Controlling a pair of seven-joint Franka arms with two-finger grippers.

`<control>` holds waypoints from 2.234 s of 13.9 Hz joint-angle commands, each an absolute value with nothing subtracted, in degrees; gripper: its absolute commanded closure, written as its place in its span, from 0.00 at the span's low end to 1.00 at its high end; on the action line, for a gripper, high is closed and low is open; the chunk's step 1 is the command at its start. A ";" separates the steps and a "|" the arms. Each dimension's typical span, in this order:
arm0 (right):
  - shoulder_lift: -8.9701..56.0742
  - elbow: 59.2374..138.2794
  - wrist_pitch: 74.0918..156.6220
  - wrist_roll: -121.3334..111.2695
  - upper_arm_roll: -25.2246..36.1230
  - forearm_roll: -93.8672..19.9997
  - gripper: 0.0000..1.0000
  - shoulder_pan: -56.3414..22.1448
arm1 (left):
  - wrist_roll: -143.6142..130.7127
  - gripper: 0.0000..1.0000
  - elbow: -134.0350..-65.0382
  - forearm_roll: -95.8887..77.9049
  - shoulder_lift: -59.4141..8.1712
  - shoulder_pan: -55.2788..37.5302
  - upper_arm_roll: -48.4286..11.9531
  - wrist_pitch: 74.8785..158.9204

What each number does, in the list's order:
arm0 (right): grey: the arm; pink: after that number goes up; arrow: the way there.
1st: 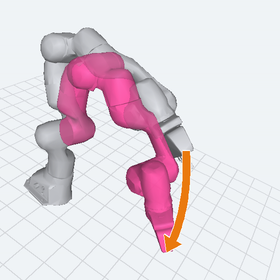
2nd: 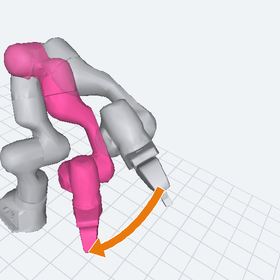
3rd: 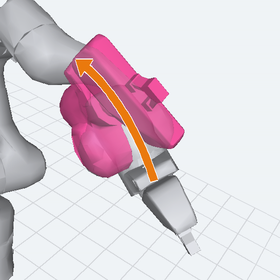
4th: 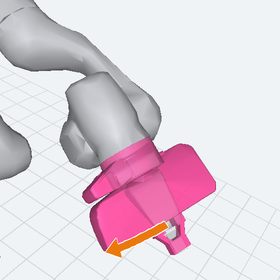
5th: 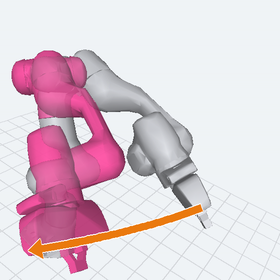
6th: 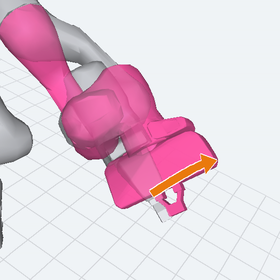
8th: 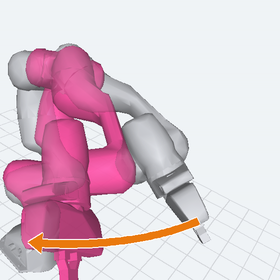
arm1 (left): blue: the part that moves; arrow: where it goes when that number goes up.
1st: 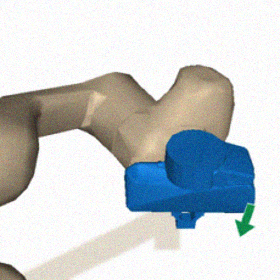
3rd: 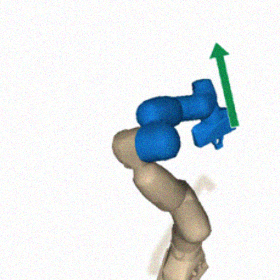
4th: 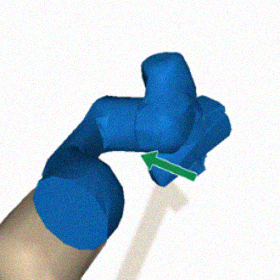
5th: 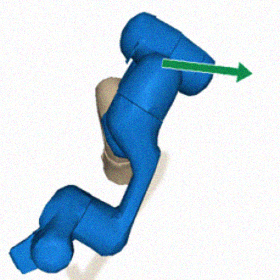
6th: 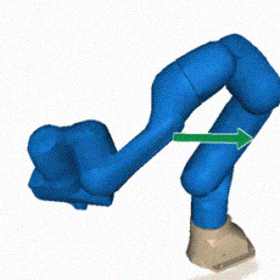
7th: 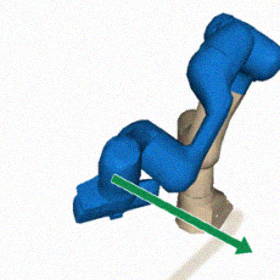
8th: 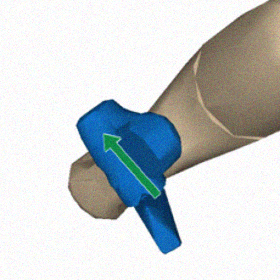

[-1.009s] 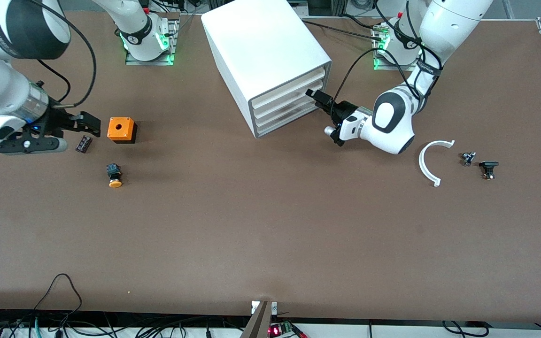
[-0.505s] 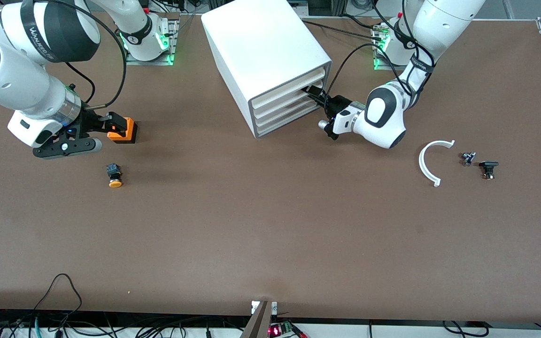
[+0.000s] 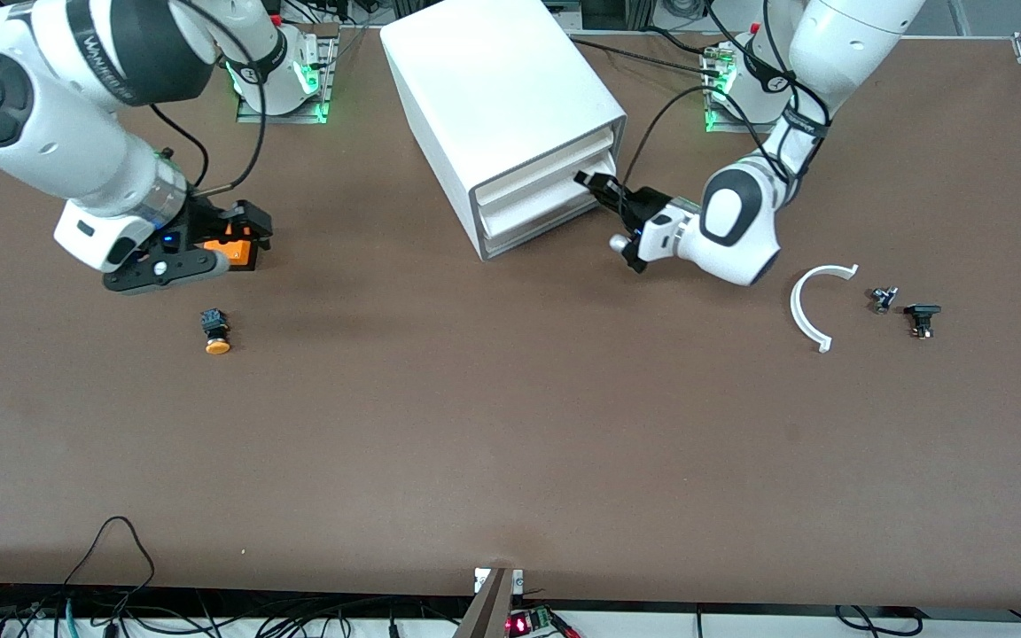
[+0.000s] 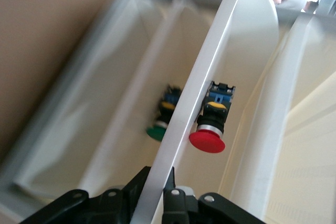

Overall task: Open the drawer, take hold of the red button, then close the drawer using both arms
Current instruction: 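Reach the right gripper into the open drawer while the left gripper withdraws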

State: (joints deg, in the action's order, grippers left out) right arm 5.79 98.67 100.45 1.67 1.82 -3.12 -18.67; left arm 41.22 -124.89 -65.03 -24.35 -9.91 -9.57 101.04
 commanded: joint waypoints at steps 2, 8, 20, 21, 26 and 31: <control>10.88 93.09 100.72 1.23 2.20 -4.91 0.00 -23.28 | 41.66 1.00 -121.21 -62.58 -24.17 -7.92 -4.40 107.48; 21.24 86.51 111.08 -4.44 1.33 -6.50 0.00 -34.44 | 41.39 0.03 -118.83 -62.84 -24.00 -6.95 -3.87 112.24; 38.66 67.33 116.28 -34.42 -3.34 -7.03 0.00 -43.42 | 41.31 0.00 -117.42 -57.21 -12.57 0.35 -3.78 124.53; 38.85 67.32 116.28 -36.98 -3.34 -7.21 0.00 -43.42 | 41.74 0.00 -117.16 -56.69 -11.44 0.53 -3.78 124.54; 39.81 67.50 112.42 -45.84 -2.82 -6.86 0.00 -46.22 | 41.31 0.00 -113.74 -43.81 -7.83 1.23 -0.80 123.67; 40.78 67.59 111.89 -49.48 -2.11 -6.77 0.00 -49.21 | 41.05 0.00 -107.60 -29.47 -5.45 1.32 4.48 117.17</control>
